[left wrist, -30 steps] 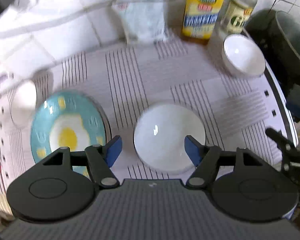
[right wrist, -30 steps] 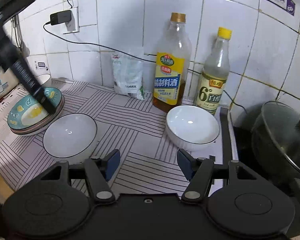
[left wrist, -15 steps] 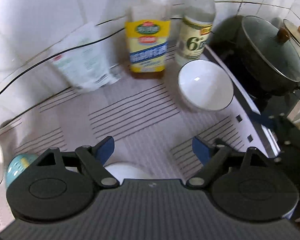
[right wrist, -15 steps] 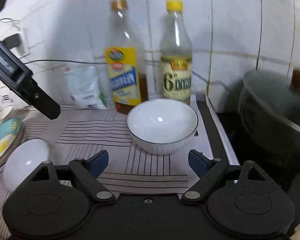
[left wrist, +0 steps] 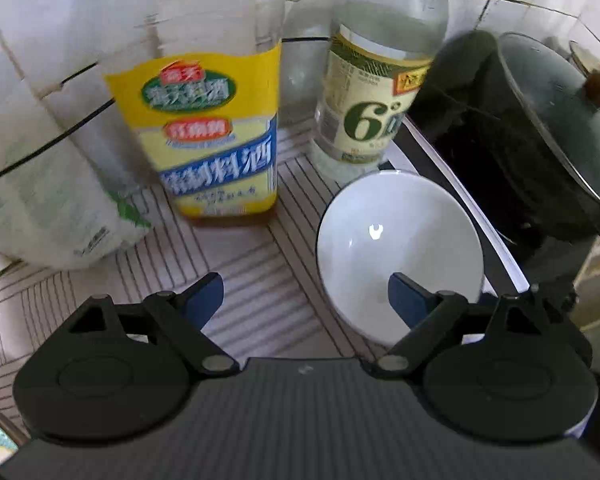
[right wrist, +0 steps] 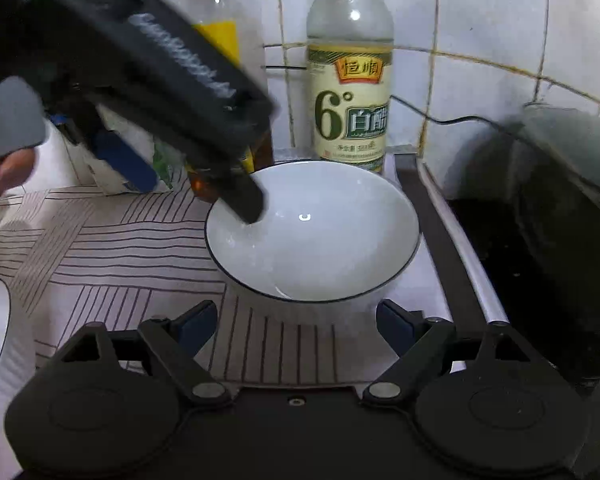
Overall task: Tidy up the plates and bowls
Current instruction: 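Move both grippers to the white bowl beside the bottles, then grip the rim of the white bowl with both grippers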
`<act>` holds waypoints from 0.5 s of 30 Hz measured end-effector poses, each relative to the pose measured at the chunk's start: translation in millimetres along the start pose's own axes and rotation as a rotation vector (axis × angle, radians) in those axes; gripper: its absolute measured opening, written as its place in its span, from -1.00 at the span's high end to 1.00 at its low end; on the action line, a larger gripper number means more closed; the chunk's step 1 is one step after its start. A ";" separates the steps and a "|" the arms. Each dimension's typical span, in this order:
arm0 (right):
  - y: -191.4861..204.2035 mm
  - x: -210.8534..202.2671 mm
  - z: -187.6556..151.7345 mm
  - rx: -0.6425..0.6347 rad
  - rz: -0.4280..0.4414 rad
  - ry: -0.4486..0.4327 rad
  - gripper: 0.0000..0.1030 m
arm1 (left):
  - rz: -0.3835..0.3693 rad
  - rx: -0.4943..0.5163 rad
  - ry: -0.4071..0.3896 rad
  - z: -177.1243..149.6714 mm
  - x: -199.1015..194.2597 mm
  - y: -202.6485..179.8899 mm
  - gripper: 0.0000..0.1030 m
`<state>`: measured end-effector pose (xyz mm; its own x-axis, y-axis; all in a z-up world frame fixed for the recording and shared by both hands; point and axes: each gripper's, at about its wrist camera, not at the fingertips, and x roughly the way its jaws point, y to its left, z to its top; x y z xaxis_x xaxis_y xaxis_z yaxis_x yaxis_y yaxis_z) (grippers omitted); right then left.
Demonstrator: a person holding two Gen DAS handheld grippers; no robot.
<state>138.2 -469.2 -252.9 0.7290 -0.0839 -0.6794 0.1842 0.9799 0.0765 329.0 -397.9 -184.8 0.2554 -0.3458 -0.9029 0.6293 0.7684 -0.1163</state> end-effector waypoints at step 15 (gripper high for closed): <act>-0.1 16.4 -3.7 -0.012 -0.040 -0.072 -0.75 | -0.021 -0.005 0.071 10.3 46.3 -0.5 0.52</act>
<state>147.7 -470.0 -266.7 0.7665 -0.1355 -0.6278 0.2066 0.9776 0.0413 348.1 -419.8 -222.3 0.1889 -0.3231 -0.9273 0.6306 0.7638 -0.1377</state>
